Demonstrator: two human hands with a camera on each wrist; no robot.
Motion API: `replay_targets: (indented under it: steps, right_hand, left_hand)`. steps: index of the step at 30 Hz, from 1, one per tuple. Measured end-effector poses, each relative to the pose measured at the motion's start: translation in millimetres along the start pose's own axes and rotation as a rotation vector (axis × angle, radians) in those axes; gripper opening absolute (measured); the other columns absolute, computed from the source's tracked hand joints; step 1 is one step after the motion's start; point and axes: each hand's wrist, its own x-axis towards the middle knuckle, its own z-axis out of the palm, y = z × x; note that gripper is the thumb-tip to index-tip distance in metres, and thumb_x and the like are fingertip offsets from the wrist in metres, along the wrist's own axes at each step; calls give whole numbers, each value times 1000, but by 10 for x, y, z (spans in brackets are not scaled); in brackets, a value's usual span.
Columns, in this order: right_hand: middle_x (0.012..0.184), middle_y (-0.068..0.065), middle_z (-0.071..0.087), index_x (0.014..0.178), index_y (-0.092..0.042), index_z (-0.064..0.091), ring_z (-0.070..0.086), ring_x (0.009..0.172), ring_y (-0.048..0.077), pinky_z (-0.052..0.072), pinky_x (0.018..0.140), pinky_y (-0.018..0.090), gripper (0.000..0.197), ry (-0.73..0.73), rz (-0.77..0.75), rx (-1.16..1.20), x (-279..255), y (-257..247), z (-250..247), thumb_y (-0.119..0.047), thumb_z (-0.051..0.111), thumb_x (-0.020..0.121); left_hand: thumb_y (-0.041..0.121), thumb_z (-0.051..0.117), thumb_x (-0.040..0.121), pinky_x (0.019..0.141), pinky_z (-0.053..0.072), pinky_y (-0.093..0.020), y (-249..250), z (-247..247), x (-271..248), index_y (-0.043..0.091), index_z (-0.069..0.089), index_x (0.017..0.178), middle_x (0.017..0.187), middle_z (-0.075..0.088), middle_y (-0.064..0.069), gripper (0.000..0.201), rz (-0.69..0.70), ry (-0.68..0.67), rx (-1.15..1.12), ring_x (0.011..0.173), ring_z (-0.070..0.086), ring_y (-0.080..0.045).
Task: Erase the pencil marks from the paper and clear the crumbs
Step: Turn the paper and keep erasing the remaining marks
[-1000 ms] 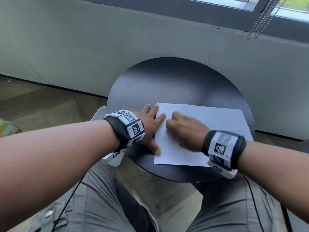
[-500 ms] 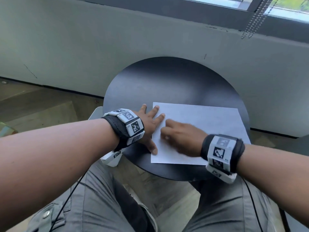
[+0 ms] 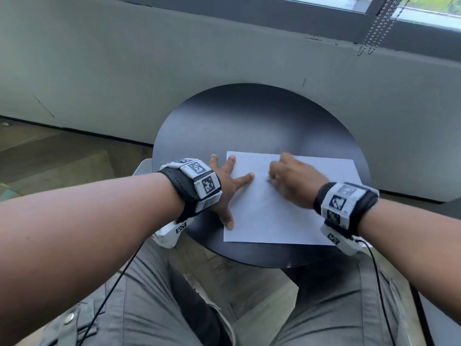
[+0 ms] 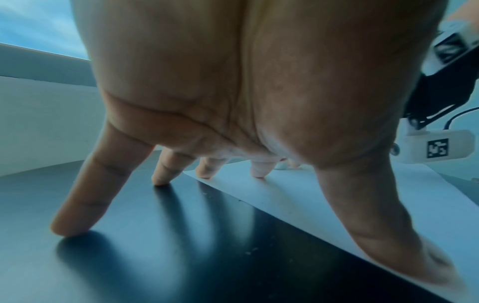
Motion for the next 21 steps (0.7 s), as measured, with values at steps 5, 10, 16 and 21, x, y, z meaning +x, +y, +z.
replay_targets:
  steps: [5,10,16,21]
  right_hand:
    - [101,3,37,100,-14,46,43,77,23,31,64,32,16,-115,-217,34,-237,-398,98,-7,52,87]
    - [100,1,39,104,-18,49,47,77,25,43,67,36,11,-86,-94,46,-190,-135,73,-18,52,93]
    - [110,7,42,119,-17,47,50,89,29,35,68,34,27,-106,-60,58,-226,-270,18,-14,45,92]
    - [101,6,42,105,-15,50,39,78,23,32,64,34,23,-180,-334,24,-401,-518,152,-7,56,84]
  left_hand:
    - [70,81,64,111,23,-73,14,0,-8,54,-17,153,165,-27,-11,133,0,-4,3,149,-12,-55]
    - [71,82,63,111,23,-71,10,11,1,55,-17,152,165,-26,-10,134,-1,4,-2,149,-12,-54]
    - [83,74,59,114,20,-70,0,38,-12,56,-17,151,165,-29,-8,133,5,23,-52,149,-16,-53]
    - [85,75,54,111,27,-70,38,108,-11,55,-22,150,163,-32,-9,141,-2,43,-13,148,-18,-54]
